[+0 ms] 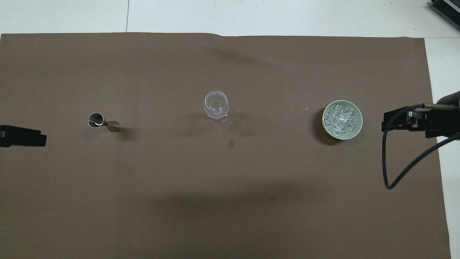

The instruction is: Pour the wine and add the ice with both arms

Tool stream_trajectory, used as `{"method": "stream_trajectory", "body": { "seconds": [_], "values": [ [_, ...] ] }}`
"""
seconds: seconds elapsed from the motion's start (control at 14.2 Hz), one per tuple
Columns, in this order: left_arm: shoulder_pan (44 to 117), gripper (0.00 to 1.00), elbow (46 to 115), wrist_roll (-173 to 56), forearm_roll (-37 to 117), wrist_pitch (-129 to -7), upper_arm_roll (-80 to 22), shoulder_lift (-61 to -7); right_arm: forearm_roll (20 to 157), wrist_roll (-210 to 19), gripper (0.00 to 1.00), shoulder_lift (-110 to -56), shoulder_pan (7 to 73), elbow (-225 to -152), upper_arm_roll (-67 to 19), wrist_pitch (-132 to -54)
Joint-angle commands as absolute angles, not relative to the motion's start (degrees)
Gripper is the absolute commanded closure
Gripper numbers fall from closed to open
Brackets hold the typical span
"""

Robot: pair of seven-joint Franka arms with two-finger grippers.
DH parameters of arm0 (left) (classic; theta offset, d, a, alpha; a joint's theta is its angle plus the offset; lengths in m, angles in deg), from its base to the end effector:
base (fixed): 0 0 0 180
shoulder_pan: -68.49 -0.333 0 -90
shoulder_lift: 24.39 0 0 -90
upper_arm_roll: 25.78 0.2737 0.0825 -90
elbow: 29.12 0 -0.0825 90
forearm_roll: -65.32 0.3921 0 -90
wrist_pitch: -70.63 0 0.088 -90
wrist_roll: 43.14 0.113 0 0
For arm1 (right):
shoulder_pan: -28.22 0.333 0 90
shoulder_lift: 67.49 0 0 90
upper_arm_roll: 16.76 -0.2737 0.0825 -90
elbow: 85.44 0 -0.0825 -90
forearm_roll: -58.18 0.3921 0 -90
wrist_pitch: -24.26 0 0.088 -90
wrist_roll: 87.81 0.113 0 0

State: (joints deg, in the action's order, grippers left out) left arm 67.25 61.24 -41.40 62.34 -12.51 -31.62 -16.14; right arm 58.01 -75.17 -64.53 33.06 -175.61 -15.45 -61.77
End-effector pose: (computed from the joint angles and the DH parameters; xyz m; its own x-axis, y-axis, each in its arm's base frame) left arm 0.5072 -0.0512 0.6395 0.9931 -0.1158 0.0184 -0.1164 -0.9925 0.0364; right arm 0.5405 0.0327 0.5973 0.9872 -0.1585 -0.0197 -0.1584 -0.9874 0.0062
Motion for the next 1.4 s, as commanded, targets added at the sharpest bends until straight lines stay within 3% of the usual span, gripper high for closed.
{"method": "stream_trajectory", "body": {
  "seconds": [0.0,0.14,1.33],
  "values": [
    [67.26,0.0,59.22,-42.09,62.42,-10.33,-31.49,-15.42,59.67,-76.2,0.0,-63.97,32.26,-176.41,-15.53,-61.88],
    [67.26,0.0,56.49,-42.18,62.42,-7.61,-31.58,-15.51,59.58,-76.2,0.0,-63.97,32.26,-176.32,-15.53,-61.88],
    [66.73,0.0,57.01,-42.26,62.42,-4.34,-31.23,-18.5,59.58,-76.12,0.0,-63.97,32.26,-176.41,-15.53,-61.88]
  ]
}}
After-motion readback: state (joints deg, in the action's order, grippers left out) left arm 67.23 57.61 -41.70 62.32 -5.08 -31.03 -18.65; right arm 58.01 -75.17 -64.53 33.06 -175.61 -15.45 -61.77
